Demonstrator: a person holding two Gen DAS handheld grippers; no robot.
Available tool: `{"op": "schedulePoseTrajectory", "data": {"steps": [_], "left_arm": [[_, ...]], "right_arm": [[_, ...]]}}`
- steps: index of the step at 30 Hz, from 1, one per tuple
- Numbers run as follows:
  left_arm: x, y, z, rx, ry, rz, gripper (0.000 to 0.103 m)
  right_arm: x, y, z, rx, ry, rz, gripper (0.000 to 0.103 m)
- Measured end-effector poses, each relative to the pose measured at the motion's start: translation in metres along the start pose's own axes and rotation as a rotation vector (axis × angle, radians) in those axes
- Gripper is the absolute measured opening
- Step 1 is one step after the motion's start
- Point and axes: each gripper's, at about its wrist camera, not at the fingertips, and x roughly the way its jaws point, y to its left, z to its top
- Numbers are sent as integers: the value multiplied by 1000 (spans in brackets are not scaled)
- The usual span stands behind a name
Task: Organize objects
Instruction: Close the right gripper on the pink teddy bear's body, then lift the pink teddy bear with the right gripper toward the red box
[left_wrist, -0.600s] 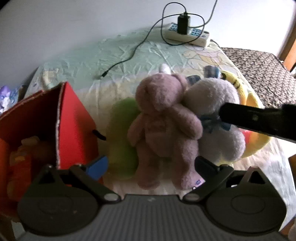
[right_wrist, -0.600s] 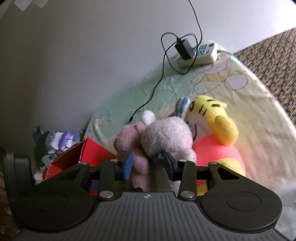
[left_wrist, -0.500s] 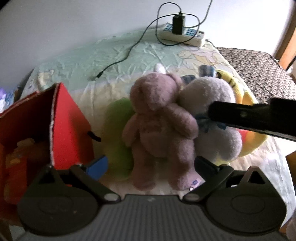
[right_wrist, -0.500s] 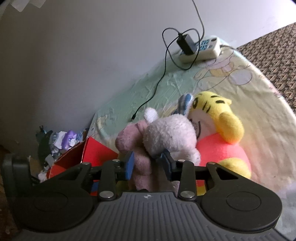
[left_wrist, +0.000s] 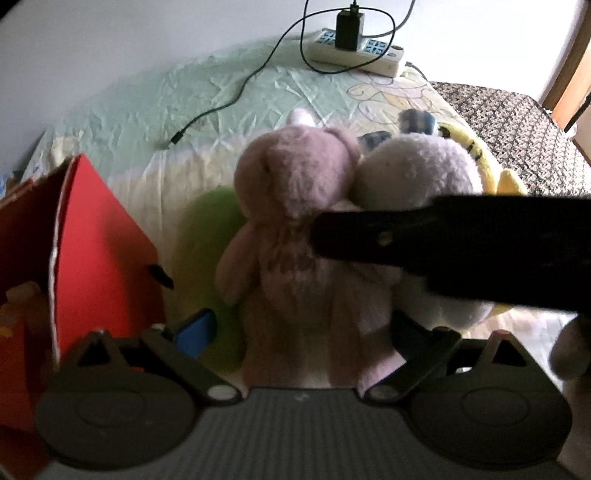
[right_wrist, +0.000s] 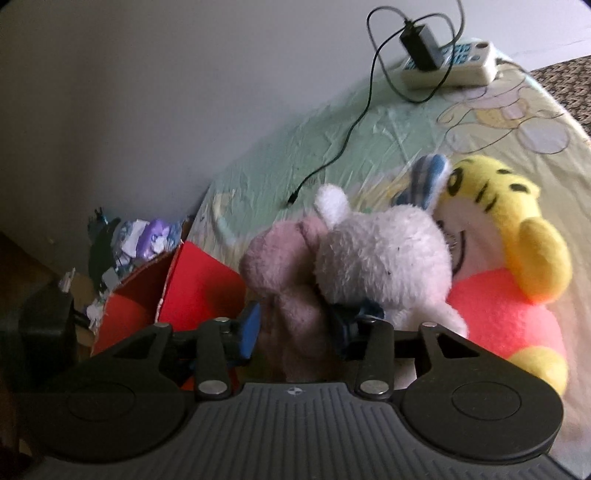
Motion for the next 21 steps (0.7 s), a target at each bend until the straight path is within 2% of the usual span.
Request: {"op": "schedulePoseTrajectory", "data": {"steps": [3,7,14,21], "left_arm": [[1,-4,1,36,-10,17,86],[2,-5,2,59,-21,25,84],[-13,-13,1,95,-55,-9,70],[-55,-15,-9,109,-177,-45,68]], "right_arm": [[4,-2,1,-27,4,5,25],[-2,-8,2,-22,-2,29,23],[-20,2,-3,-34,-45,66,20],[-52,32,-14,-95,-145,91,20]]}}
